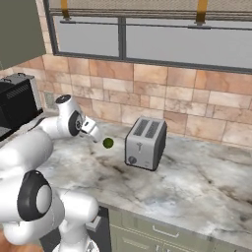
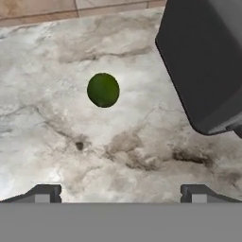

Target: Place the liquor on the top shelf of the fridge to keep it out of children's reach, and place the banana and lime on lower shelves for easy access.

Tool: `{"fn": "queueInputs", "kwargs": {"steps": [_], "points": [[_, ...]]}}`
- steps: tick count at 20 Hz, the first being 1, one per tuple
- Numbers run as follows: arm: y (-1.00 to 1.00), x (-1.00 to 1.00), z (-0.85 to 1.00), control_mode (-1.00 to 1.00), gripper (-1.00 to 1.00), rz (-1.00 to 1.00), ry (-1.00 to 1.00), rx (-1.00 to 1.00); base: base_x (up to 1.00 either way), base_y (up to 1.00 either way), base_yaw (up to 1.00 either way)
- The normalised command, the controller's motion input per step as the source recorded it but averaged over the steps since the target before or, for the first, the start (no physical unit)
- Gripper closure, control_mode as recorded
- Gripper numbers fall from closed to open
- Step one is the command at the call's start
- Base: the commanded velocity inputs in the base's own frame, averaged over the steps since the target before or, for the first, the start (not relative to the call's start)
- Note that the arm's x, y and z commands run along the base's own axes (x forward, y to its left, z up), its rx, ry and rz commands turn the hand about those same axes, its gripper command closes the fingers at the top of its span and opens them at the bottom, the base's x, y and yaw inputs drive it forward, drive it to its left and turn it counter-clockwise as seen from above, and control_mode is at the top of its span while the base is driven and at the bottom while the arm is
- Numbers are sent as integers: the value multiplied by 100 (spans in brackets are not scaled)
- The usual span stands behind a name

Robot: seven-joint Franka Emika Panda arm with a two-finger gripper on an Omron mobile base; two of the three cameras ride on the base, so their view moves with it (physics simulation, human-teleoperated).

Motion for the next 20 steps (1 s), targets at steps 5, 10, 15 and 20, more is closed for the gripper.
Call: {"fn": "queueInputs", "kwargs": {"steps": [5, 10, 15, 20], "points": [[0, 33, -29, -100, -100, 0, 0, 0, 0, 0, 0], [0, 32, -36, -100, -100, 0, 0, 0, 0, 0, 0], [0, 32, -33, -100, -100, 0, 0, 0, 0, 0, 0], [-1, 28, -23, -100, -100, -1, 0, 0, 0, 0, 0]]}}
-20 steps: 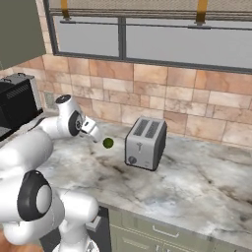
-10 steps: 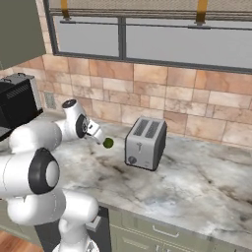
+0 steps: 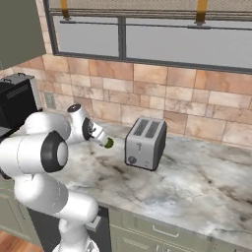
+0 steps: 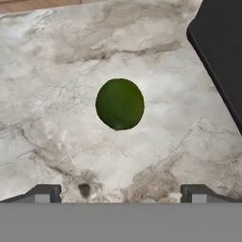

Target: Place the liquor on the top shelf of the fridge to keep it out of children's reach, and place the banana and lime on lower shelves for easy access.

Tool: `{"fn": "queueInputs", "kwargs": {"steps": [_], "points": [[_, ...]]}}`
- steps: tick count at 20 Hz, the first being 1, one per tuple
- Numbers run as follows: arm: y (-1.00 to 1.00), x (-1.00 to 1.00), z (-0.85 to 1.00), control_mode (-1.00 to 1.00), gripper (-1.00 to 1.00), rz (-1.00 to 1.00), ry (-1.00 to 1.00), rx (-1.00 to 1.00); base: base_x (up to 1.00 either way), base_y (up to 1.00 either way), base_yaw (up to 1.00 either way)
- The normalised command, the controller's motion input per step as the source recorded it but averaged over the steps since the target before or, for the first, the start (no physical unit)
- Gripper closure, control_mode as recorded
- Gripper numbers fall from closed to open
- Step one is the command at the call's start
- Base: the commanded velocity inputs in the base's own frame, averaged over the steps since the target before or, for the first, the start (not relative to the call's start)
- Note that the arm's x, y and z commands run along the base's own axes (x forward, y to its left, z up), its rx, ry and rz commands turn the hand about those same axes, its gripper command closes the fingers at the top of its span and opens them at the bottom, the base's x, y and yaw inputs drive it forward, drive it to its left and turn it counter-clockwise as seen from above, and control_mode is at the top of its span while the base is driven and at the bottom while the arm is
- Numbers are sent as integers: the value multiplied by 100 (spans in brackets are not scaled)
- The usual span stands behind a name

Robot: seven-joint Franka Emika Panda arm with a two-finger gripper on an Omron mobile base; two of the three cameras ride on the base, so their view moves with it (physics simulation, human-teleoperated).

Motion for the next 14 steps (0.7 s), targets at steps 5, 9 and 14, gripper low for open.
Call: {"fn": "queueInputs", "kwargs": {"steps": [5, 9, 14], "points": [[-6, 26, -17, -100, -100, -2, 0, 0, 0, 0, 0], [-12, 25, -15, -100, -100, -4, 0, 0, 0, 0, 0], [-11, 25, -14, -100, -100, -4, 0, 0, 0, 0, 0]]}}
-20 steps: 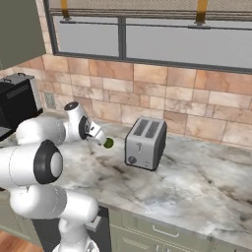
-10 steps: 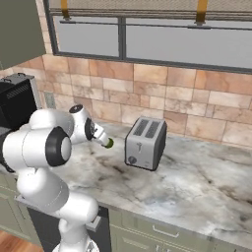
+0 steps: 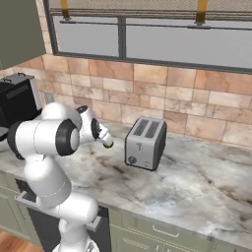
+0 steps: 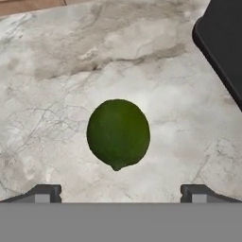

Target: Place the liquor on the top shelf of the fridge to keep it out of children's reach, and place the banana and lime on lower shelves for easy access.

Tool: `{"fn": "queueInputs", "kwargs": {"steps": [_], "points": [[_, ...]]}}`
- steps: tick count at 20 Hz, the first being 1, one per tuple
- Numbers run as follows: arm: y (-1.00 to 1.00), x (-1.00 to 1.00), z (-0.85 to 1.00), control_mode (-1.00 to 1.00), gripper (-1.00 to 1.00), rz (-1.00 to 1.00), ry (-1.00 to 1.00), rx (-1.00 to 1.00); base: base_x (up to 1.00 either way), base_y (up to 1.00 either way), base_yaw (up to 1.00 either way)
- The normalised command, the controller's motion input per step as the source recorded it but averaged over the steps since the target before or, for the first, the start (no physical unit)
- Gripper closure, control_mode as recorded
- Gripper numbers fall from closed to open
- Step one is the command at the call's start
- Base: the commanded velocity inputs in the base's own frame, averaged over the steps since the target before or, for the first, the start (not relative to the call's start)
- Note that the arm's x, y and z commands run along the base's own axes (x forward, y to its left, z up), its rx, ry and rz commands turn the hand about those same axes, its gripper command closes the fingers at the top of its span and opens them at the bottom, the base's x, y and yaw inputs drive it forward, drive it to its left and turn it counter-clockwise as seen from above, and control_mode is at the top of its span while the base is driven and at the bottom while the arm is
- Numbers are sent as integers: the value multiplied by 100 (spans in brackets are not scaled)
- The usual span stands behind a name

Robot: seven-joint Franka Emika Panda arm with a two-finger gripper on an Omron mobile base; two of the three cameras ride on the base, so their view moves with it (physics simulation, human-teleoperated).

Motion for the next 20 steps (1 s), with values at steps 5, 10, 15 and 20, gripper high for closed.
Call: {"fn": "queueInputs", "kwargs": {"steps": [5, 10, 15, 20], "points": [[-4, 27, -16, -100, -100, -4, 0, 0, 0, 0, 0], [0, 27, -17, -100, -100, -3, 0, 0, 0, 0, 0], [-3, 25, -20, -100, -100, -3, 0, 0, 0, 0, 0], [-10, 14, -22, -100, -100, -5, 1, 0, 0, 0, 0]]}}
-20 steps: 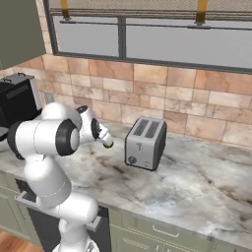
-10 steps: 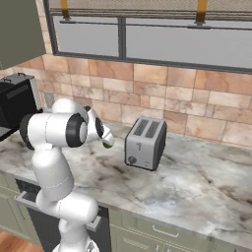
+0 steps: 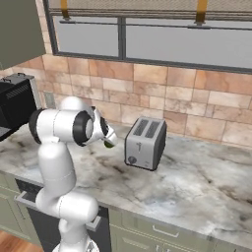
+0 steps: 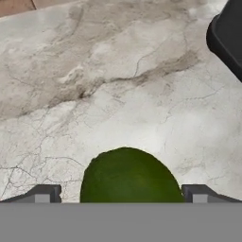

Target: Place the liquor on the top shelf of the fridge to keep it out of children's reach, and place the banana and lime on lower shelves for easy access.

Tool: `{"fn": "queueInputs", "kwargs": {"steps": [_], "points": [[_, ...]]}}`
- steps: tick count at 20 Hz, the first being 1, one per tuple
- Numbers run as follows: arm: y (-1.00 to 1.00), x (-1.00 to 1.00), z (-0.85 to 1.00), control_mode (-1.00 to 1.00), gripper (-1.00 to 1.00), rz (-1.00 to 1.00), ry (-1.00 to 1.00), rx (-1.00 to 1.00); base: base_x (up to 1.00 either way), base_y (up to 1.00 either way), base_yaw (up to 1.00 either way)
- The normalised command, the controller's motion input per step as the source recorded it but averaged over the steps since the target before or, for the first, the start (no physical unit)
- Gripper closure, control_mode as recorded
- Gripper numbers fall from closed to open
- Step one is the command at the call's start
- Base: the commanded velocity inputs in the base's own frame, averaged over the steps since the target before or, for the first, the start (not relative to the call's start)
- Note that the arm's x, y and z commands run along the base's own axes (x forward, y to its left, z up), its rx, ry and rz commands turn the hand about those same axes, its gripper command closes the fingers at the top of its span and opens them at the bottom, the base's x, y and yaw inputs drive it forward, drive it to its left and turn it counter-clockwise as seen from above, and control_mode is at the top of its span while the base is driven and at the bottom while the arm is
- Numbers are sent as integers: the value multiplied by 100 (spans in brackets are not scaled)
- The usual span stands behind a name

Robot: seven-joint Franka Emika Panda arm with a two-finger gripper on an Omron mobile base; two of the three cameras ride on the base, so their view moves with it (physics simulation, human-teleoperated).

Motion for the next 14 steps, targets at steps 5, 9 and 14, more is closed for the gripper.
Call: {"fn": "queueInputs", "kwargs": {"steps": [5, 9, 14], "points": [[-4, 2, -20, -100, -100, -5, 5, 0, 0, 0, 0], [0, 0, -19, -100, -100, -4, 6, 0, 0, 0, 0], [0, 0, -20, -100, -100, -4, 3, 0, 0, 0, 0]]}}
